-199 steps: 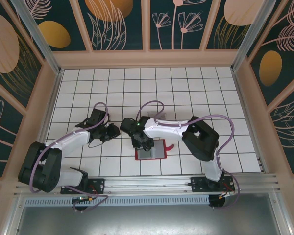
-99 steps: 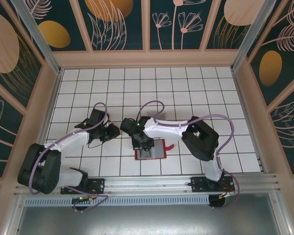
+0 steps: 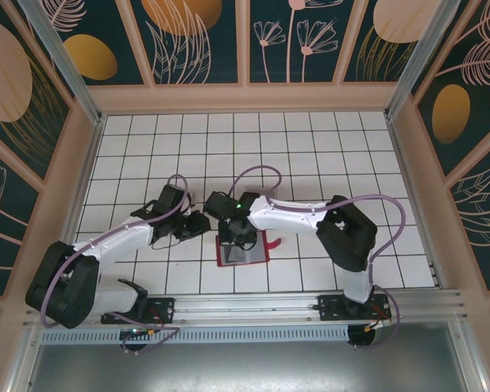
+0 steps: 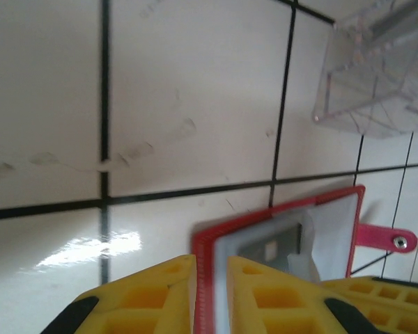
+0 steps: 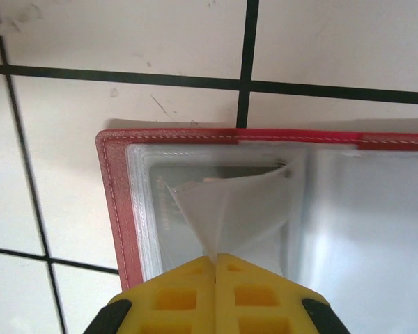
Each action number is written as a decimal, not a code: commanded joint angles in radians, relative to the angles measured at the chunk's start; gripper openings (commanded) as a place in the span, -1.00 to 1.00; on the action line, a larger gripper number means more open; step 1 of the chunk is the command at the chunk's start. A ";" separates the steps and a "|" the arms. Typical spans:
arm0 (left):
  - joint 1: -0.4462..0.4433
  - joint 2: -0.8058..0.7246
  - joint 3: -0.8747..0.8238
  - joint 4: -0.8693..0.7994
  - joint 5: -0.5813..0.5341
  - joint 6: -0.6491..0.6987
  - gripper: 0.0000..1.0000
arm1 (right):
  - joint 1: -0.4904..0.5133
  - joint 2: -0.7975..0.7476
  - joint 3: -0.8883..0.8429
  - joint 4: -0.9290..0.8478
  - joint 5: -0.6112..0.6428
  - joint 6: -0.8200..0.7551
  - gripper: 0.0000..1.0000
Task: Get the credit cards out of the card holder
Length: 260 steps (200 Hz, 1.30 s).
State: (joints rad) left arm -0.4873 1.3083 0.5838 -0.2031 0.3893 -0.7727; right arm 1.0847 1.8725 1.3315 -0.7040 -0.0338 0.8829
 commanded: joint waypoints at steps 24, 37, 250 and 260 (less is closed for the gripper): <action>-0.087 0.062 0.031 0.070 0.037 -0.082 -0.60 | -0.042 -0.137 -0.144 0.154 -0.074 0.047 -0.97; -0.113 0.085 0.047 0.070 0.037 -0.084 -0.60 | -0.054 -0.170 -0.188 0.190 -0.092 0.060 -0.96; -0.326 0.358 0.292 -0.030 0.063 -0.060 -0.61 | -0.238 -0.530 -0.445 0.132 -0.020 0.056 -0.42; -0.340 0.376 0.315 -0.046 0.062 -0.049 -0.60 | -0.256 -0.551 -0.457 0.131 -0.017 0.048 -0.41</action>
State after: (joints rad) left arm -0.7994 1.6421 0.8471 -0.1921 0.4377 -0.8574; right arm 0.8661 1.3808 0.9092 -0.5240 -0.1013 0.9546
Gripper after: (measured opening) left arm 0.199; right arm 0.292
